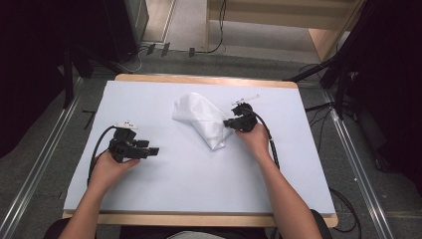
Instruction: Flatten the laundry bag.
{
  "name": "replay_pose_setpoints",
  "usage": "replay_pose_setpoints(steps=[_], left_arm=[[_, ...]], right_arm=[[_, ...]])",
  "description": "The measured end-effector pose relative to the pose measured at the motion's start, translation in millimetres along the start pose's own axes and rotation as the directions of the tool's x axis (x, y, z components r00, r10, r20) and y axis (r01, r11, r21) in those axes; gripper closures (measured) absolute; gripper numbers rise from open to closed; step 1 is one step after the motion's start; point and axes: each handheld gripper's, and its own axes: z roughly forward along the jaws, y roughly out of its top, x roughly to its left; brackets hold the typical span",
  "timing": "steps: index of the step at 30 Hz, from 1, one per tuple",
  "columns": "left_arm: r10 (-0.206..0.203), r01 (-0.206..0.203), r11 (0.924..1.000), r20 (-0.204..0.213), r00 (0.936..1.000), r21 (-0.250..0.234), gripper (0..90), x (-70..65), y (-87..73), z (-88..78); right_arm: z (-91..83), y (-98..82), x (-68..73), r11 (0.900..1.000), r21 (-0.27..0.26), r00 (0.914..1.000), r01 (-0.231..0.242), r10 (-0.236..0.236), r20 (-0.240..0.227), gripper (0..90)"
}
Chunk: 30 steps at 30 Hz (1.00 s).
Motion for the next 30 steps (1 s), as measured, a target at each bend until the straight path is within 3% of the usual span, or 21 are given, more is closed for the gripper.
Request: replay_pose_setpoints(steps=[6,13,22,25,30], left_arm=[[-0.006,0.006,1.0000,0.004,1.0000,0.000,40.0,2.4,2.5,0.6],[-0.011,0.011,0.9999,0.006,0.9999,-0.007,40.0,5.2,3.9,-1.8],[-0.039,0.039,0.9990,0.004,0.9992,-0.021,40.0,12.9,3.2,-7.2],[-0.044,0.044,0.9987,0.002,0.9990,-0.026,40.0,14.5,2.8,-8.9],[-0.050,0.050,0.9982,-0.004,0.9987,-0.032,40.0,16.3,1.6,-11.4]], right_arm=[[-21.5,8.3,11.7,0.999,-0.042,0.9993,0.028,-0.029,-0.025,87.8],[-40.5,15.5,35.2,0.996,-0.066,0.9957,0.058,-0.062,-0.069,86.8],[-47.2,19.8,59.6,0.993,-0.084,0.9870,0.087,-0.097,-0.128,86.0],[-45.5,21.3,75.5,0.990,-0.083,0.9782,0.116,-0.128,-0.164,85.7],[-39.8,20.4,88.3,0.986,-0.087,0.9687,0.142,-0.156,-0.193,85.3]])
